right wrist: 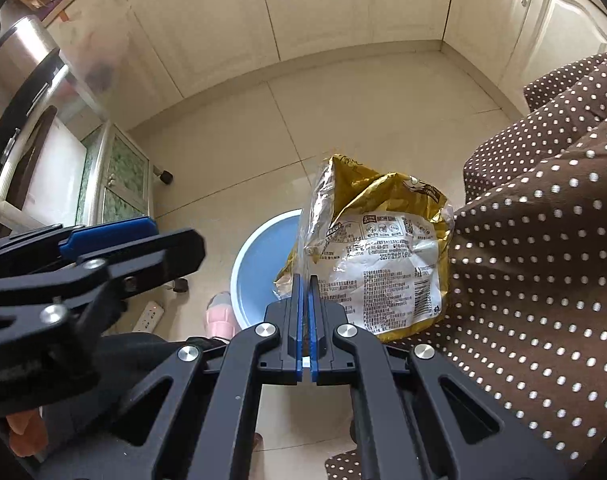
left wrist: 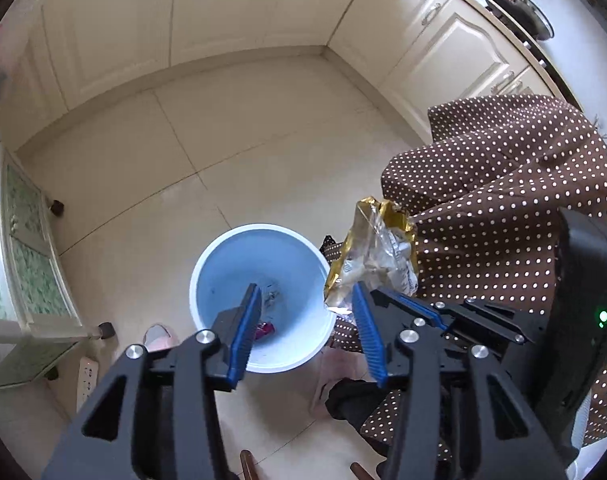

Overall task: Collect trash
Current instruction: 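Carry both items over the blue bucket and open both tools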

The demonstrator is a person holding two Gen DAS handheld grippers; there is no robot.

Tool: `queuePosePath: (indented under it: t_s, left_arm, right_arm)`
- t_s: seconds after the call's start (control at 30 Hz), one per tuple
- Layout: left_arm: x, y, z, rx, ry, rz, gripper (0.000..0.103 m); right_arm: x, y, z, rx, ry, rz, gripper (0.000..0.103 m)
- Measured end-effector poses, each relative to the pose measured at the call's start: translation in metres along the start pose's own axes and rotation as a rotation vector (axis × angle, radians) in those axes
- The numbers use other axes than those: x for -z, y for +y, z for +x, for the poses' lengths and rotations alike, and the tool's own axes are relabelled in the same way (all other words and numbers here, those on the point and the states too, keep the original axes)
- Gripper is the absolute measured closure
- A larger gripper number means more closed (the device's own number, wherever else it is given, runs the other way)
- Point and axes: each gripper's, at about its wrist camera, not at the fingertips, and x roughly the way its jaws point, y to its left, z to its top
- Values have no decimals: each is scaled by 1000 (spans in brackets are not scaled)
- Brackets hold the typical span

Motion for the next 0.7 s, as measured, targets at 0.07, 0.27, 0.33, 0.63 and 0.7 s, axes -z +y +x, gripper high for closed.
queuePosePath:
  t_s: [0.07,0.27,0.33,0.63,0.7]
  left_arm:
    - [2,5,-3,-19,-6,-2,57]
    - [5,15,-9,-46,-14,-6,56]
    - [5,18,-11,-47,-17,-11,56]
    - [2,21,-13,-38,-20,-18,56]
    - [1,20,-15,-33,-26,-18,56]
  right_arm:
    - [0,2,2,-17,-1,-7,101]
    - [-5,5,14,-76,-7,-3,100]
    - [-7,6,16,-73,-8,-5,98]
    - [-12,14,21,-65,-18,0,88]
    - [-12,14,17,-39,-35,-8,66]
